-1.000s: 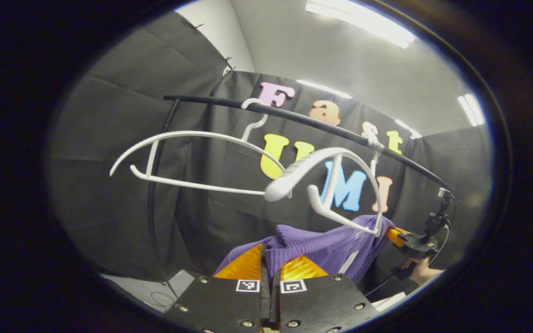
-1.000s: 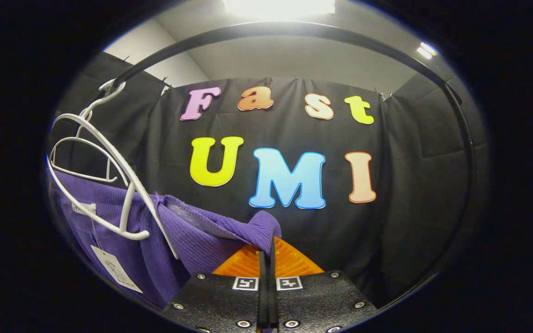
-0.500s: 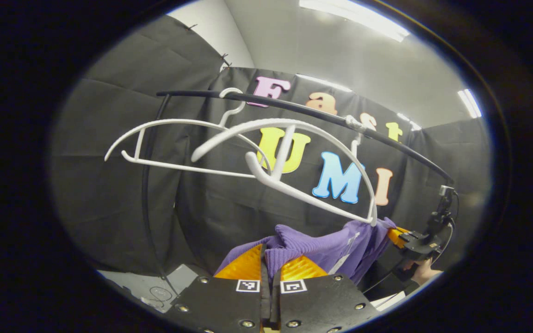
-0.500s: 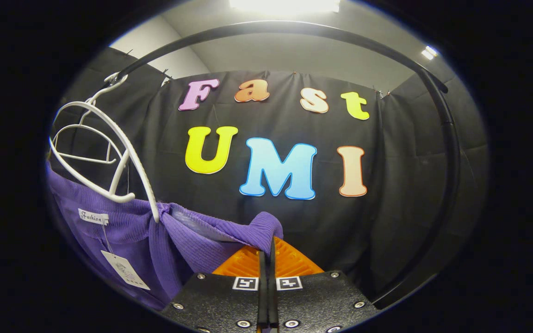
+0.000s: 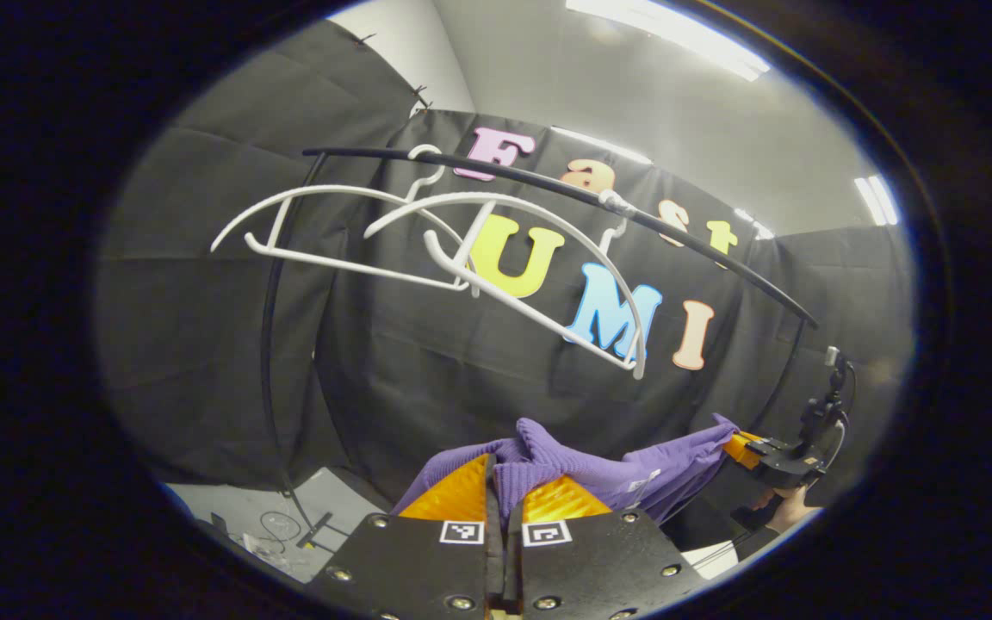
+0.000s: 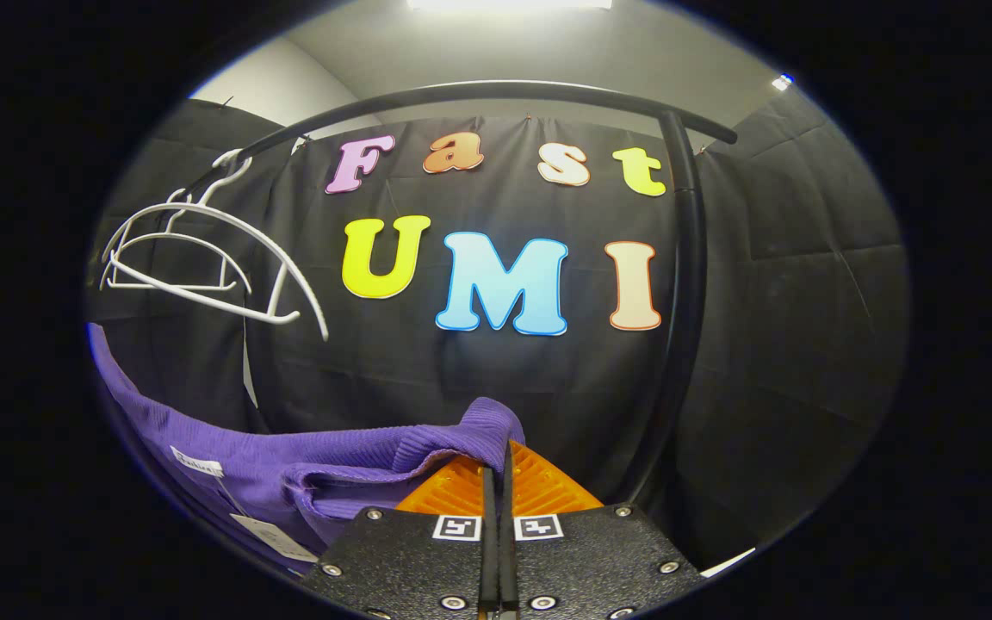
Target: Grasp the clothes on the hanger with both hands and then place them into the laundry hamper below.
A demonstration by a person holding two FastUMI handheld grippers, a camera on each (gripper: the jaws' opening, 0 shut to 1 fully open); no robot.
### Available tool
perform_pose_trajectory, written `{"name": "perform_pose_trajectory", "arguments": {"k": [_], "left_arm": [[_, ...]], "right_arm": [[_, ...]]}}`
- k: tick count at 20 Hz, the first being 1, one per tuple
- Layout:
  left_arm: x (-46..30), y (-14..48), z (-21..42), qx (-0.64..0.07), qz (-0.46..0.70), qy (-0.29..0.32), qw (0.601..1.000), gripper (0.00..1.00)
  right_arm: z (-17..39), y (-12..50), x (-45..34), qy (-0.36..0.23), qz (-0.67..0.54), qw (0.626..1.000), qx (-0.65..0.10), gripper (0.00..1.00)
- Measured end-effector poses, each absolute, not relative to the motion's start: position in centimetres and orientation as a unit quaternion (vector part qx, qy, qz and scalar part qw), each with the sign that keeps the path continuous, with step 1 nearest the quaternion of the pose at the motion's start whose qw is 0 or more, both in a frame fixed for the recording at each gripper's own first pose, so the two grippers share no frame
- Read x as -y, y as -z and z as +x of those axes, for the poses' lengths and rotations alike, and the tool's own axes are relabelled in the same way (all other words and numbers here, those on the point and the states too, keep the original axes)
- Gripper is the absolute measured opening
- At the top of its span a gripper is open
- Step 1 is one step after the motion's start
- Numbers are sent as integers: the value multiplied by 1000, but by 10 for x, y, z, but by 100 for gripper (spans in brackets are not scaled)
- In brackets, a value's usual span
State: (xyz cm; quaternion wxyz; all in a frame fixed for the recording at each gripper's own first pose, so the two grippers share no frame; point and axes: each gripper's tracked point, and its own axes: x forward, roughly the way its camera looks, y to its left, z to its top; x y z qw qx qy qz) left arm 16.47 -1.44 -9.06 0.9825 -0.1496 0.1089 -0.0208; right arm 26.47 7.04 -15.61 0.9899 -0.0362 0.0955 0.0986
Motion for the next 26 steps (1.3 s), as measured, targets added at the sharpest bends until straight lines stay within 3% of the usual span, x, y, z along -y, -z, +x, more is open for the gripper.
{"name": "perform_pose_trajectory", "arguments": {"k": [5,14,25,26], "left_arm": [[1,106,131,-126,-119,58,983,1],[-30,167,35,-186,-104,134,968,1],[8,241,26,-260,-99,186,942,1],[12,255,26,-268,-92,189,940,6]], "right_arm": [[202,143,-84,-89,-40,989,-112,0],[44,188,-145,-76,2,974,-212,0],[-19,273,-221,-128,49,933,-334,0],[-23,280,-226,-131,51,928,-345,0]]}}
